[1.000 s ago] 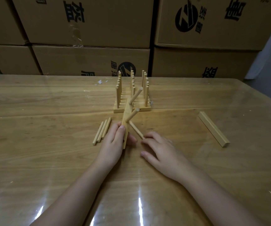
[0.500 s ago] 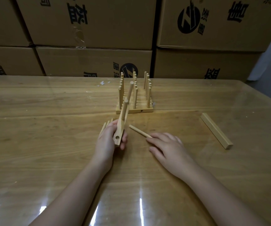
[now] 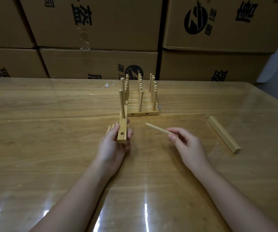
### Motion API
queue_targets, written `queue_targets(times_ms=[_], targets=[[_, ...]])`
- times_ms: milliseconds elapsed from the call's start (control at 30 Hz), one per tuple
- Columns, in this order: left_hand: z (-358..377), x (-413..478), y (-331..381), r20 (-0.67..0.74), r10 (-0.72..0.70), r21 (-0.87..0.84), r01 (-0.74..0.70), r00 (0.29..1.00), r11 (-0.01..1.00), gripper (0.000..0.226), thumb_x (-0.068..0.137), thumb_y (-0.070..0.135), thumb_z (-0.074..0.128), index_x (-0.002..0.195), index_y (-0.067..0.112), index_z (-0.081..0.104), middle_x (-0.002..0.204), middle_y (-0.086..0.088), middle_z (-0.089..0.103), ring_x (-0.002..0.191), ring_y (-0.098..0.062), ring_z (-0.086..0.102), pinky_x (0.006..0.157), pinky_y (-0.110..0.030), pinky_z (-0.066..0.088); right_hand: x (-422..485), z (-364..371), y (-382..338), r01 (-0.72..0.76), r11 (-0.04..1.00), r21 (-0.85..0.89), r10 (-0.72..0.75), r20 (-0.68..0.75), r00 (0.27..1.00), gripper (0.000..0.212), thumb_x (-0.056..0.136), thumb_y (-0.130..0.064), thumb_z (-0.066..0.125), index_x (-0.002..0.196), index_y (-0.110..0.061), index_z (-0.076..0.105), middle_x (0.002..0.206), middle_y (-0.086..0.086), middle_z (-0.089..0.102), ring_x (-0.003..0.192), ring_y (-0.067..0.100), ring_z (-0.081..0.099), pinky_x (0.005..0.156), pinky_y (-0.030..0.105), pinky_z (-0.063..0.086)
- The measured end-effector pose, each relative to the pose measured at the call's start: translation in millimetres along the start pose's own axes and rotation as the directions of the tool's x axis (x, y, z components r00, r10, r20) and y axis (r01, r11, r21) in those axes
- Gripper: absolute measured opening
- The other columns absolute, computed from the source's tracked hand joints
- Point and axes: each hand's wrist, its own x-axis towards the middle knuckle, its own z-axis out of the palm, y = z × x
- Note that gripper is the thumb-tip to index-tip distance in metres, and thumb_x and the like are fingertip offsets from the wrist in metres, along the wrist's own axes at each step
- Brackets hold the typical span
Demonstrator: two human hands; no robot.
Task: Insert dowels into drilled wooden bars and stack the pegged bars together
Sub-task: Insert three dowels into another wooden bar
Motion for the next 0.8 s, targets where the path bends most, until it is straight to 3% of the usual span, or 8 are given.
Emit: queue_targets(times_ms=[167,333,433,500,633,800], targets=[[-2.3,-1.3,-0.5,0.051,-0.07,-0.068,0.073,0.996,0.995,0.033,0.1,0.028,0.031,0.122,0.014,0.051,0.073,-0.002,0.058,0.056,-0.007,0.042,0.049,-0.021,0.025,-7.8,6.1,-10.1,0.227,0.974,-0.016,-0.227,-0.014,0.974,0.018,0.09,-0.01,0.058,0.104,-0.015,0.068,0.085,-0.01,0.058,0.082,0.004,0.055,0.071,0.014,0.043],[0.5,-0.7,-1.6,0.074,-0.076,-0.11,0.084,0.994,0.99,0.029,0.089,0.023,0.044,0.114,0.015,0.058,0.078,-0.002,0.064,0.057,-0.007,0.054,0.047,-0.02,0.037,-8.1,6.1,-12.6,0.271,0.962,-0.038,-0.27,0.028,0.963,0.016,0.09,-0.013,0.058,0.102,-0.015,0.068,0.084,-0.011,0.056,0.08,0.005,0.054,0.069,0.013,0.042],[-0.1,-1.0,-3.7,0.067,-0.065,-0.058,0.069,0.996,0.996,0.019,0.093,0.02,0.043,0.099,0.018,0.061,0.082,-0.004,0.068,0.062,-0.009,0.058,0.054,-0.022,0.048,-6.4,5.6,-11.9,0.277,0.959,-0.061,-0.275,0.039,0.961,0.016,0.09,-0.014,0.058,0.102,-0.016,0.068,0.082,-0.009,0.056,0.077,0.008,0.053,0.066,0.017,0.043],[-0.8,-0.2,-5.4,0.061,-0.057,-0.008,0.058,0.997,0.998,0.025,0.098,0.019,0.04,0.092,0.019,0.064,0.087,-0.004,0.07,0.071,-0.011,0.061,0.062,-0.025,0.051,-5.3,4.4,-10.8,0.272,0.958,-0.09,-0.27,0.035,0.962,0.017,0.09,-0.015,0.057,0.103,-0.017,0.069,0.081,-0.005,0.055,0.076,0.009,0.052,0.066,0.021,0.043],[-1.1,0.7,-7.0,0.074,-0.051,0.037,0.049,0.996,0.998,0.017,0.095,0.018,0.044,0.104,0.017,0.058,0.097,-0.005,0.071,0.086,-0.014,0.065,0.081,-0.03,0.05,-1.4,1.3,-9.1,0.299,0.929,-0.22,-0.307,0.0,0.952,0.019,0.09,-0.015,0.058,0.104,-0.018,0.07,0.082,-0.001,0.053,0.081,0.012,0.049,0.068,0.016,0.038],[-2.4,1.8,-8.4,0.121,-0.07,-0.062,0.077,0.99,0.995,0.025,0.083,0.014,0.053,0.107,0.014,0.059,0.094,-0.007,0.071,0.096,-0.02,0.069,0.09,-0.034,0.055,0.6,-0.4,-6.8,0.332,0.898,-0.288,-0.36,-0.045,0.932,0.018,0.088,-0.01,0.06,0.101,-0.016,0.072,0.079,0.003,0.05,0.08,0.015,0.046,0.069,0.019,0.037]])
